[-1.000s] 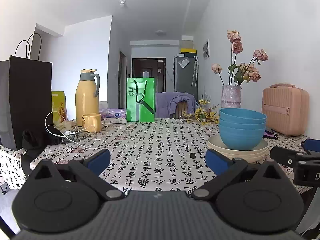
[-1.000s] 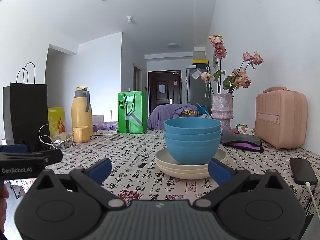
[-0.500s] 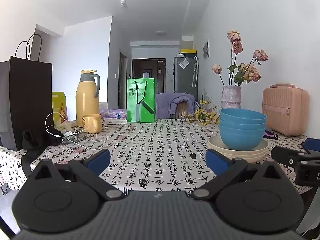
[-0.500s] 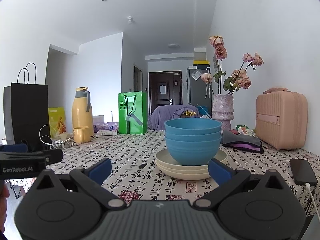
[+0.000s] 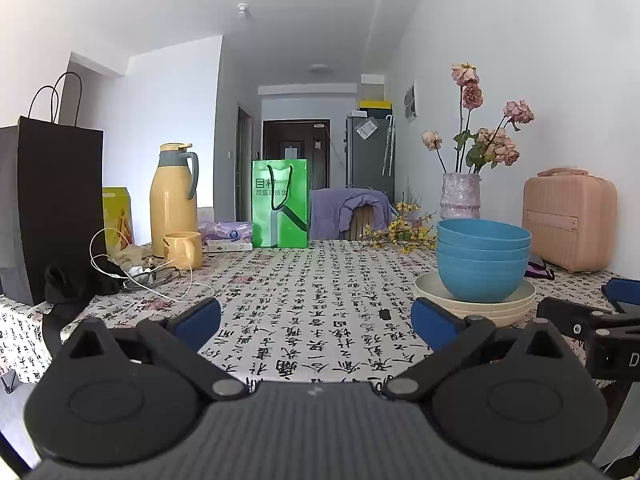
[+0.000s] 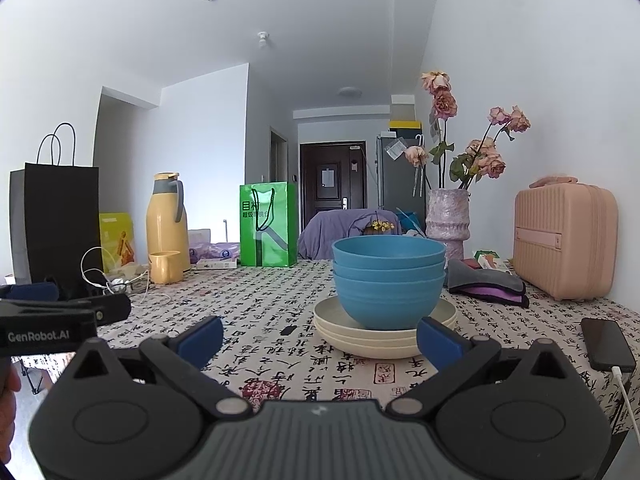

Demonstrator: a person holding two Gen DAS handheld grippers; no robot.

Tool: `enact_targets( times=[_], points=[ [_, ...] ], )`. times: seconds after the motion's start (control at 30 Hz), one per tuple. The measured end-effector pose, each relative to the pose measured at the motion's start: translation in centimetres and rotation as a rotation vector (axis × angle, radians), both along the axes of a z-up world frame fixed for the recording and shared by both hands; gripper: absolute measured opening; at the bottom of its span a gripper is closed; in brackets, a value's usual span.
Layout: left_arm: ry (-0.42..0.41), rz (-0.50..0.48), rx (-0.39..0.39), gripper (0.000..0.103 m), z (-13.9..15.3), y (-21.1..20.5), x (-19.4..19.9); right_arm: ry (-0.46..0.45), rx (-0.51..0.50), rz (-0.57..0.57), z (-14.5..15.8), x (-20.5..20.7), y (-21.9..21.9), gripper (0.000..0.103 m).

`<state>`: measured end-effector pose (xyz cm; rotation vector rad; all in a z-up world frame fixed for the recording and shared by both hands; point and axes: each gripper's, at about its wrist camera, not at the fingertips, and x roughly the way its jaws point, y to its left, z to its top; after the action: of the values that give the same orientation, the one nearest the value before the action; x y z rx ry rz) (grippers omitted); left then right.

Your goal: Organize plates and bowls

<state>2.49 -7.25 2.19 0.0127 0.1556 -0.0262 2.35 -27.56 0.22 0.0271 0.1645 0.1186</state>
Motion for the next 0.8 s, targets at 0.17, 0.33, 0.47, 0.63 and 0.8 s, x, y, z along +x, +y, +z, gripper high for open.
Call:
enact_targets(
  times=[0.17, 0.33, 0.47, 0.63, 0.8],
  points=[
    [0.001, 0.001, -0.002, 0.103, 0.0, 0.02, -0.03, -0.002, -0.005, 0.005, 0.02, -0.04, -0.01, 0.103],
    [0.001, 0.001, -0.002, 0.103, 0.03, 0.02, 0.01, -0.003, -0.008, 0.006, 0.03, -0.03, 0.0, 0.103],
    [0.0, 0.002, -0.001, 0.103, 0.03, 0.02, -0.03, -0.009, -0.01, 0.011, 0.06, -0.11, 0.09, 0.103],
    [-0.002, 0.003, 0.001, 0.103, 0.08, 0.02, -0.07, -0.011, -0.004, 0.009, 0.03, -0.17, 0.0, 0.103],
    [-0.005, 0.002, -0.002, 0.103, 0.1, 0.1, -0.05, -0.005, -0.003, 0.013, 0.0, -0.07, -0.06, 0.103]
  ],
)
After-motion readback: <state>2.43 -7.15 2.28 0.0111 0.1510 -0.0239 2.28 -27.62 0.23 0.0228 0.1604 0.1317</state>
